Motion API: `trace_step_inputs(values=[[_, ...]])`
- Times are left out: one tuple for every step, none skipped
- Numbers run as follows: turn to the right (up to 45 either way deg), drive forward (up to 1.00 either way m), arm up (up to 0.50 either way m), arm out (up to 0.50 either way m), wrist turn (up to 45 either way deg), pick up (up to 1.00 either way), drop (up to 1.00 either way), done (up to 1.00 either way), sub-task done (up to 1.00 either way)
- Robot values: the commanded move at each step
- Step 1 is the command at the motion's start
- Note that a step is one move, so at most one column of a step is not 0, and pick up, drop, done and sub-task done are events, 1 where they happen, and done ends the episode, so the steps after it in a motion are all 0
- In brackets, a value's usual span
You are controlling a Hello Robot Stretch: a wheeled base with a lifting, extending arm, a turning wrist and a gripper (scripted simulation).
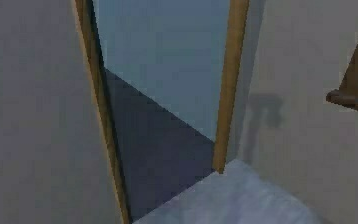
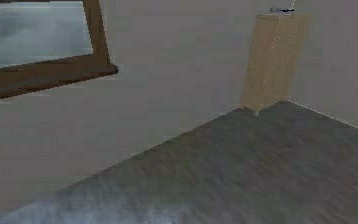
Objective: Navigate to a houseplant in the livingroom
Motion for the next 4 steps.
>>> trace_step_inputs(values=[[0.0, 1.0, 0.0, 0.0, 0.0, 0.0, 0.0, 0.0, 0.0], [-21.0, 0.0, 0.0, 0.0, 0.0, 0.0, 0.0, 0.0, 0.0], [0.0, 1.0, 0.0, 0.0, 0.0, 0.0, 0.0, 0.0, 0.0], [-6.0, 0.0, 0.0, 0.0, 0.0, 0.0, 0.0, 0.0, 0.0]])
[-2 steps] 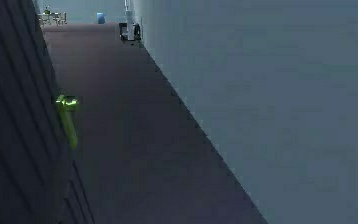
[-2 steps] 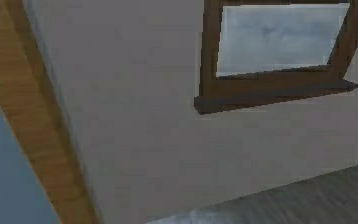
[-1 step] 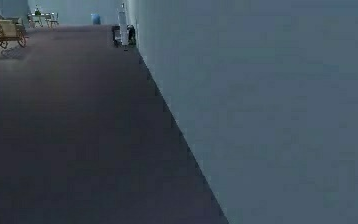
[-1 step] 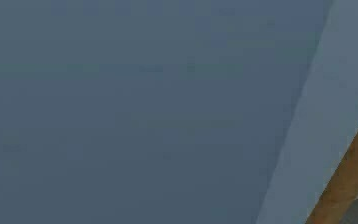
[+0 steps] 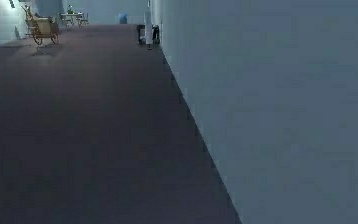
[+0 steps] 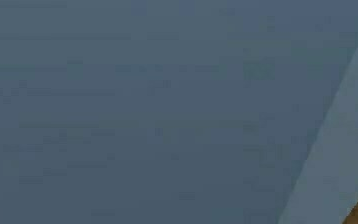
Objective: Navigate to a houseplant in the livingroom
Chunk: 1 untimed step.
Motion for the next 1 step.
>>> trace_step_inputs(values=[[0.0, 0.15, 0.0, 0.0, 0.0, 0.0, 0.0, 0.0, 0.0]])
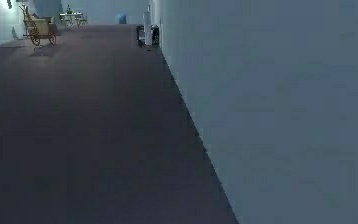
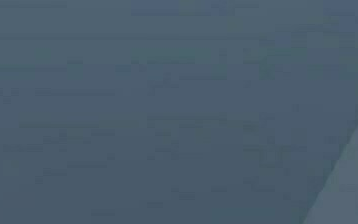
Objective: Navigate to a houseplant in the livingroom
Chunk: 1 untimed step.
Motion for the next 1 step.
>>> trace_step_inputs(values=[[-45.0, 0.0, 0.0, 0.0, 0.0, 0.0, 0.0, 0.0, 0.0]])
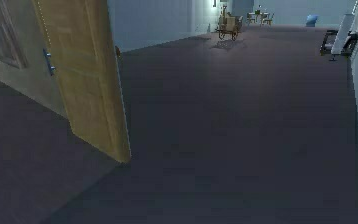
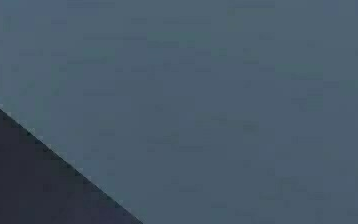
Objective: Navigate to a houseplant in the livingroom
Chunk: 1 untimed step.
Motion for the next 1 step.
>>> trace_step_inputs(values=[[-15.0, 0.0, 0.0, 0.0, 0.0, 0.0, 0.0, 0.0, 0.0]])
